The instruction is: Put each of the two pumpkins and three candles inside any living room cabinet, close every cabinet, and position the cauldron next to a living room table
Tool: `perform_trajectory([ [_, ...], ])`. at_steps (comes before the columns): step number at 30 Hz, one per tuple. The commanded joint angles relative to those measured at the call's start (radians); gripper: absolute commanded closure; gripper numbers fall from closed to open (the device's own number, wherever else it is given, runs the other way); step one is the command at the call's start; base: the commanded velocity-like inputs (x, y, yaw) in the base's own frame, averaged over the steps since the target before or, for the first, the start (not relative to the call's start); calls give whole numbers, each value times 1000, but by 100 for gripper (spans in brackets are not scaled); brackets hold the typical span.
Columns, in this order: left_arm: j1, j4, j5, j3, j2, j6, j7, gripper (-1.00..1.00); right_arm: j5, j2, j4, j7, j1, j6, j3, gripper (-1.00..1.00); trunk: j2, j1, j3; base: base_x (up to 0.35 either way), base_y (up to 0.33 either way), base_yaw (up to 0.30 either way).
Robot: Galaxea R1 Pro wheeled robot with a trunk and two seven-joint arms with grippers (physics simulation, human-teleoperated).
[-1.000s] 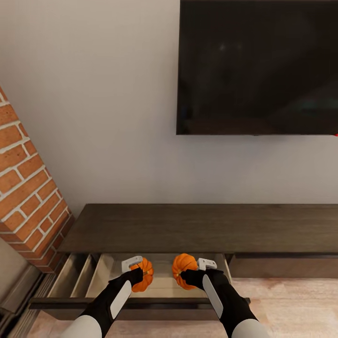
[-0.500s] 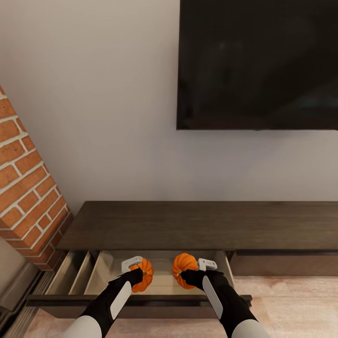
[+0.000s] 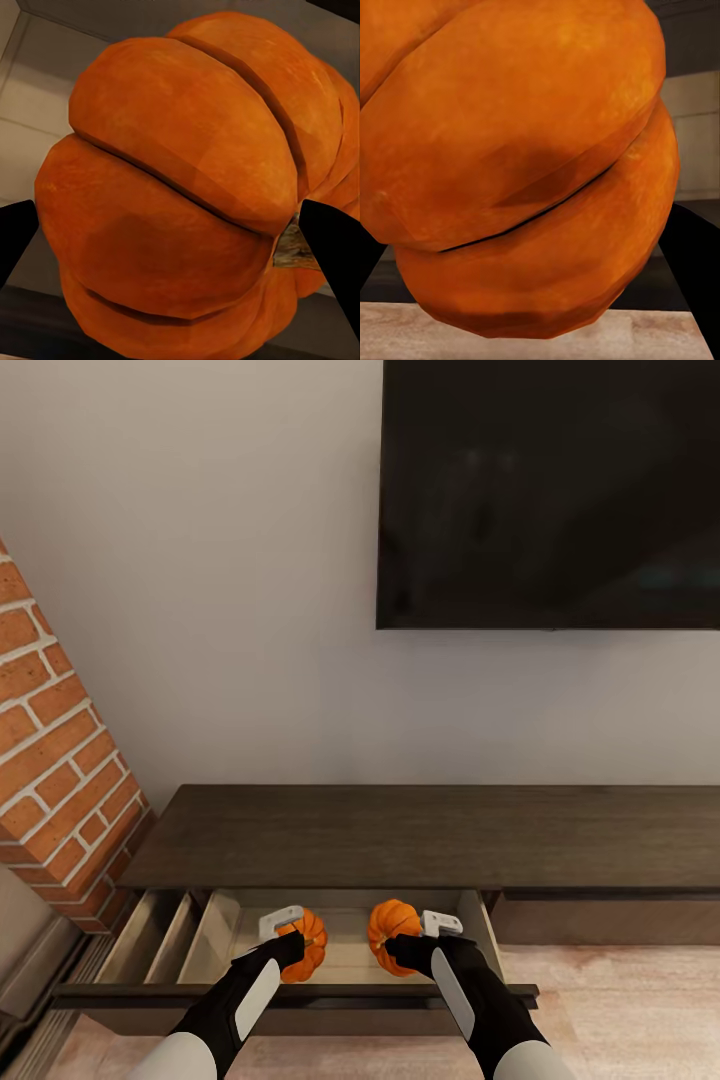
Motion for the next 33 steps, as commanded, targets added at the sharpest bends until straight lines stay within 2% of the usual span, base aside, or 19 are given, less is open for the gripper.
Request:
perform_trajectory([
  [1, 0, -2, 10, -7, 1, 3, 9, 100, -11, 0, -2, -10, 0, 4, 2, 100, 0, 0, -1, 0, 0, 0],
  [20, 0, -2, 10, -6, 2, 2, 7, 100, -11, 0, -2, -10, 0, 4, 1, 100, 0, 0, -1, 55, 37, 0],
  [26, 0, -2, 10, -7, 1, -61, 5, 100, -11, 0, -2, -10, 0, 4, 2, 100, 0, 0, -1, 4, 2, 0],
  [33, 0, -2, 11, -7, 1, -69, 5, 100, -11, 0, -2, -10, 0, 4, 2, 100, -49, 27, -23, 0, 0, 0],
])
